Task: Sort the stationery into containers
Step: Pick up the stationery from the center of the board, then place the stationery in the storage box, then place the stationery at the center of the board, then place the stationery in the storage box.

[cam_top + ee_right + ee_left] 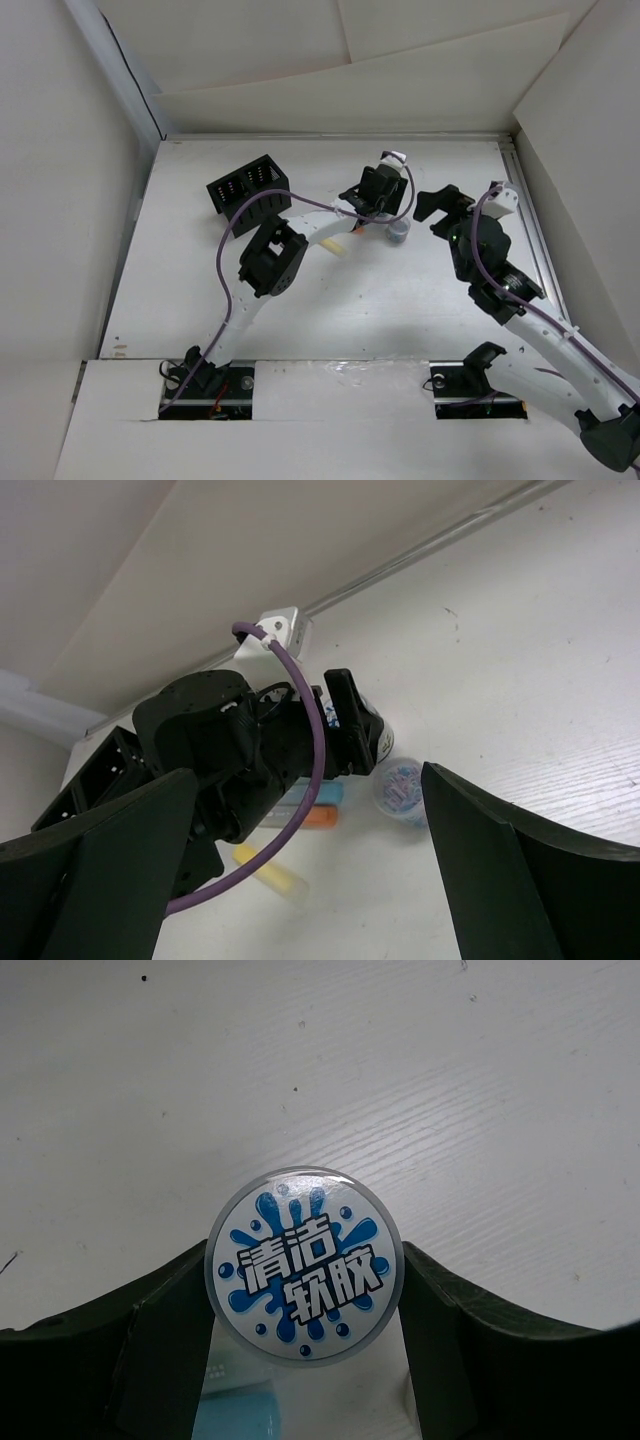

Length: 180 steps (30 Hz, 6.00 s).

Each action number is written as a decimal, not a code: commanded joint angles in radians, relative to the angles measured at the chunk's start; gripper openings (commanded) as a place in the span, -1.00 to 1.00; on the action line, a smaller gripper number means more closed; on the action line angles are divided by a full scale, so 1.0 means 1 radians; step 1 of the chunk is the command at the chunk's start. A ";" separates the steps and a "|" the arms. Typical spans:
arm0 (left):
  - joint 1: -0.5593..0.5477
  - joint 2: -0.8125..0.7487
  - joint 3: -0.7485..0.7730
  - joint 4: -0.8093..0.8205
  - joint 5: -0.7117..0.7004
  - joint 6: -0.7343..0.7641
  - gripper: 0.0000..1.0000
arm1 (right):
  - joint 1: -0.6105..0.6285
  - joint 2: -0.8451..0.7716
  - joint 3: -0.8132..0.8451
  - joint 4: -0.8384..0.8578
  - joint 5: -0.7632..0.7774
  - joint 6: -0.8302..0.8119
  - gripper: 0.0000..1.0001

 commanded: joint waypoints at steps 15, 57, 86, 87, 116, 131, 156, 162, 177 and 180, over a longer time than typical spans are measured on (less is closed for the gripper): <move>0.069 -0.285 -0.093 0.146 -0.022 -0.084 -0.32 | -0.006 -0.050 -0.017 0.066 -0.027 -0.014 1.00; 0.425 -0.673 -0.558 0.066 -0.355 -0.333 -0.27 | 0.003 0.040 -0.008 0.076 -0.119 -0.032 1.00; 0.387 -0.742 -0.633 0.118 -0.317 -0.287 0.49 | 0.003 0.068 0.001 0.085 -0.119 -0.042 1.00; 0.375 -0.754 -0.642 0.140 -0.294 -0.276 0.44 | 0.003 0.068 0.001 0.085 -0.119 -0.042 0.82; -0.098 -0.272 -0.382 0.142 0.158 -0.063 0.87 | 0.021 -0.079 -0.017 0.034 0.030 -0.002 0.99; -0.116 -0.165 -0.252 0.121 0.087 -0.047 -0.02 | 0.021 -0.089 -0.017 0.043 -0.010 -0.012 0.90; 0.271 -0.765 -0.636 0.215 -0.148 -0.330 -0.25 | 0.021 -0.107 -0.045 0.073 -0.060 -0.012 0.87; 0.392 -0.764 -0.648 0.142 -0.214 -0.351 -0.25 | 0.021 -0.058 -0.026 0.073 -0.090 -0.022 0.87; 0.498 -0.649 -0.605 0.085 -0.183 -0.350 -0.23 | 0.031 -0.018 -0.017 0.073 -0.108 -0.040 0.87; 0.498 -0.639 -0.605 0.085 -0.162 -0.350 -0.23 | 0.031 -0.009 -0.017 0.082 -0.119 -0.040 0.87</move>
